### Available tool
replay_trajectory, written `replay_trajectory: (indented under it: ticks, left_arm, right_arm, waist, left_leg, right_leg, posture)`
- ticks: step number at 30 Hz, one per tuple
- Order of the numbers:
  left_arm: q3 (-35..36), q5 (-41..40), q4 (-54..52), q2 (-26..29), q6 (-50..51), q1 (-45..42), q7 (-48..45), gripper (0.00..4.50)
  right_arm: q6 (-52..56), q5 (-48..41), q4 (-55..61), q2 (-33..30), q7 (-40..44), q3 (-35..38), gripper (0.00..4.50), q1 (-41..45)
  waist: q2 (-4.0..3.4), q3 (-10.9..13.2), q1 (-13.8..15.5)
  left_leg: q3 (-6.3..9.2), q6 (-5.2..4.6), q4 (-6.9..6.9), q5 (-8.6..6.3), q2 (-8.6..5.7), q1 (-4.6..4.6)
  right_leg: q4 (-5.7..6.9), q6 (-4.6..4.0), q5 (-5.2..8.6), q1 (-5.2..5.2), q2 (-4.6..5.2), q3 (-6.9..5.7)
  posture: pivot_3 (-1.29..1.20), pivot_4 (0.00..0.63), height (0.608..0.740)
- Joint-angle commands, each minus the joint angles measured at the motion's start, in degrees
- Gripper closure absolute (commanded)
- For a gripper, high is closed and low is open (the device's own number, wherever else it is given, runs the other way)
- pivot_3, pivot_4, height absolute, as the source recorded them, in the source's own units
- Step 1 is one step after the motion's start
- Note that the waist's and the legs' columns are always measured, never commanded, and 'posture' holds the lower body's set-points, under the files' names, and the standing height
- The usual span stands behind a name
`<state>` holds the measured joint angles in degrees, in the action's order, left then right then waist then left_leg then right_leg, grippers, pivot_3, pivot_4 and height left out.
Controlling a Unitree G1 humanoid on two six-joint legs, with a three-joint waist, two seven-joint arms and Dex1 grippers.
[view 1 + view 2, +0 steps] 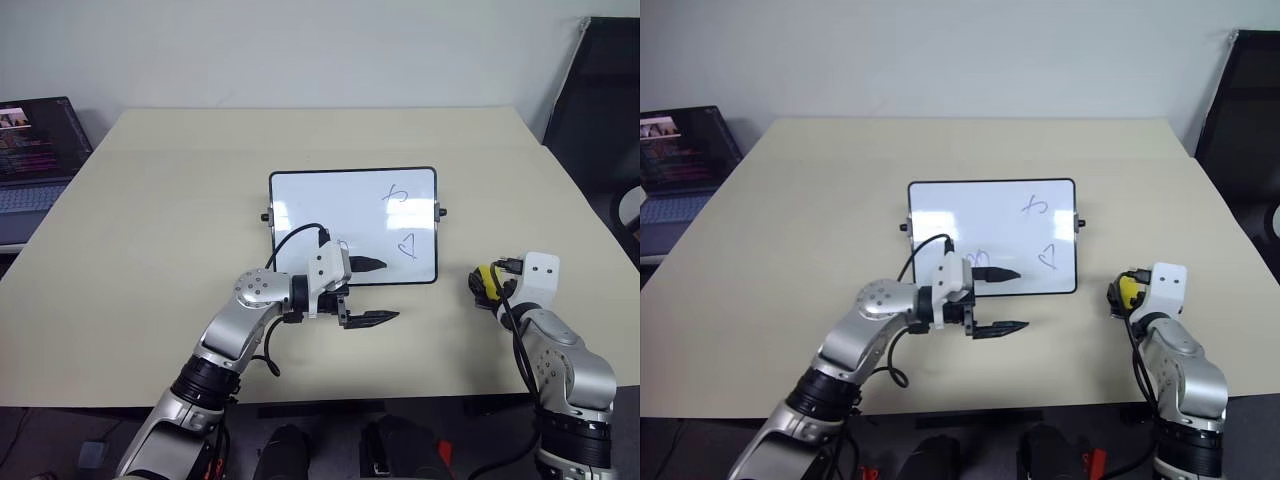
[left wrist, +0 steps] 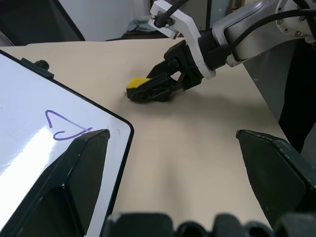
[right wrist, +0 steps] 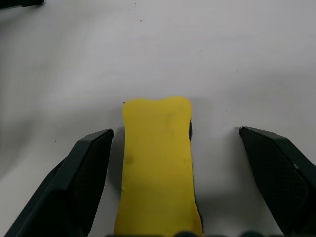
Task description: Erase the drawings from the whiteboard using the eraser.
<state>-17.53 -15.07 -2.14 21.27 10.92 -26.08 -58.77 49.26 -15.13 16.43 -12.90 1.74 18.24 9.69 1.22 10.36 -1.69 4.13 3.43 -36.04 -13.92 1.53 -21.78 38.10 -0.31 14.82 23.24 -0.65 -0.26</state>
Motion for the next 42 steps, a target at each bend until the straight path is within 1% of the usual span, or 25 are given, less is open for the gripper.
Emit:
replay_trajectory:
  ticks: [1, 5, 7, 9, 14, 15, 16, 25, 29, 31, 35, 42]
  left_arm:
    - [1.13, 0.04, -1.11, 0.01, -0.95, -0.62, 0.39, 0.0]
    - [1.11, 0.11, -0.78, -0.01, -1.26, -0.81, 0.6, 0.0]
    - [1.1, 0.18, -0.57, 0.0, -1.43, -0.9, 0.63, 0.0]
    - [1.12, 0.29, -0.4, 0.02, -1.63, -0.93, 0.64, 0.0]
    - [1.09, 0.54, -0.09, -0.19, -1.96, -0.97, 0.76, 0.0]
    - [1.08, 0.59, -0.03, -0.27, -2.0, -0.96, 0.81, 0.0]
    - [1.06, 0.64, 0.0, -0.31, -2.08, -0.93, 0.83, 0.0]
    - [1.28, 0.89, 0.42, -0.23, -2.48, -0.82, 0.9, 0.0]
    - [1.35, 1.24, 0.33, 0.01, -2.36, -0.64, 1.22, 0.0]
    - [1.53, 2.3, 0.62, 0.29, -2.54, -0.47, 2.35, 0.0]
    - [4.22, 4.94, 1.43, -1.93, -3.96, 1.55, 10.92, 0.0]
    - [3.85, 8.35, 2.44, -2.51, -5.76, 3.71, 15.41, 0.0]
  right_arm:
    - [0.24, -0.98, 2.28, 0.29, -0.61, 1.5, 0.02, 0.51]
    - [0.42, -1.12, 2.48, 0.34, -0.85, 1.63, 0.02, 0.83]
    - [0.56, -1.19, 2.67, 0.31, -0.84, 1.59, 0.41, 0.92]
    - [0.57, -1.18, 2.89, 0.27, -0.8, 1.49, 0.94, 0.96]
    - [0.48, -1.43, 2.97, 0.15, -0.89, 1.62, 2.86, 1.2]
    - [0.45, -1.45, 2.98, 0.08, -0.88, 1.6, 3.16, 1.23]
    - [0.46, -1.47, 2.99, 0.04, -0.89, 1.63, 3.27, 1.28]
    - [0.58, -1.34, 3.13, -0.2, -1.18, 1.57, 3.27, 1.86]
    - [-0.5, -0.66, 3.71, -1.3, -0.13, 0.24, 3.27, 1.54]
    - [-2.23, 0.03, 4.38, -2.16, 0.91, -1.05, 3.27, 1.2]
    - [-9.88, 2.85, 5.15, -4.77, 4.05, -5.29, 3.27, 0.43]
    - [-15.95, 3.57, 5.89, -3.6, 5.28, -8.04, 3.27, 1.33]
  waist:
    - [0.0, 0.0, 0.0]
    - [0.0, 0.0, 0.0]
    - [0.0, 0.0, 0.0]
    - [0.0, 0.0, -0.01]
    - [0.0, 0.0, -0.01]
    - [0.0, 0.0, -0.01]
    - [0.0, 0.0, -0.01]
    - [-0.01, 0.0, -0.01]
    - [-0.01, 0.0, -0.01]
    - [-0.01, 0.01, -0.03]
    - [-0.01, 0.01, -0.08]
    - [-0.01, 0.01, 0.0]
  left_leg:
    - [0.0, 0.0, 0.0, 0.0, 0.0, 0.0]
    - [0.0, 0.0, -0.01, 0.0, 0.0, 0.0]
    - [0.0, 0.0, 0.0, 0.0, 0.0, 0.0]
    - [0.0, 0.0, 0.0, 0.0, 0.0, 0.0]
    - [0.0, 0.0, 0.0, 0.0, 0.0, 0.0]
    - [0.0, 0.0, 0.0, 0.0, 0.0, 0.0]
    - [0.0, 0.0, 0.0, 0.0, 0.0, 0.0]
    - [0.0, 0.0, 0.0, 0.0, 0.0, 0.0]
    - [0.0, 0.0, 0.0, 0.0, 0.0, 0.0]
    - [0.0, 0.0, 0.0, 0.0, 0.0, 0.0]
    - [-0.01, -0.01, 0.0, 0.0, 0.01, 0.01]
    - [0.0, 0.0, 0.0, 0.0, 0.01, 0.01]
  right_leg:
    - [0.0, 0.0, 0.0, 0.0, 0.0, 0.0]
    - [0.01, 0.0, 0.0, 0.0, 0.0, 0.01]
    - [0.02, 0.0, 0.0, 0.0, 0.0, 0.0]
    - [0.01, 0.0, 0.0, 0.0, 0.0, 0.01]
    - [0.0, 0.0, 0.0, 0.0, 0.0, 0.01]
    - [0.0, 0.0, 0.0, 0.0, 0.0, 0.01]
    - [0.0, 0.0, 0.0, 0.0, 0.0, 0.01]
    - [0.01, 0.0, 0.0, 0.0, 0.0, 0.01]
    - [0.0, 0.0, 0.0, 0.01, -0.01, 0.01]
    - [0.0, 0.0, 0.0, 0.01, 0.0, 0.01]
    - [0.0, 0.0, 0.0, 0.02, -0.01, 0.03]
    - [-0.02, 0.0, 0.0, 0.03, -0.01, 0.01]
  posture:
    - [0.0, 0.15, 0.74]
    - [0.0, 0.15, 0.74]
    - [0.0, 0.15, 0.74]
    - [0.0, 0.15, 0.74]
    - [0.0, 0.15, 0.74]
    - [0.0, 0.15, 0.74]
    - [0.0, 0.15, 0.74]
    - [0.0, 0.15, 0.74]
    - [0.0, 0.15, 0.74]
    - [0.0, 0.15, 0.74]
    - [0.0, 0.15, 0.74]
    - [0.0, 0.15, 0.74]
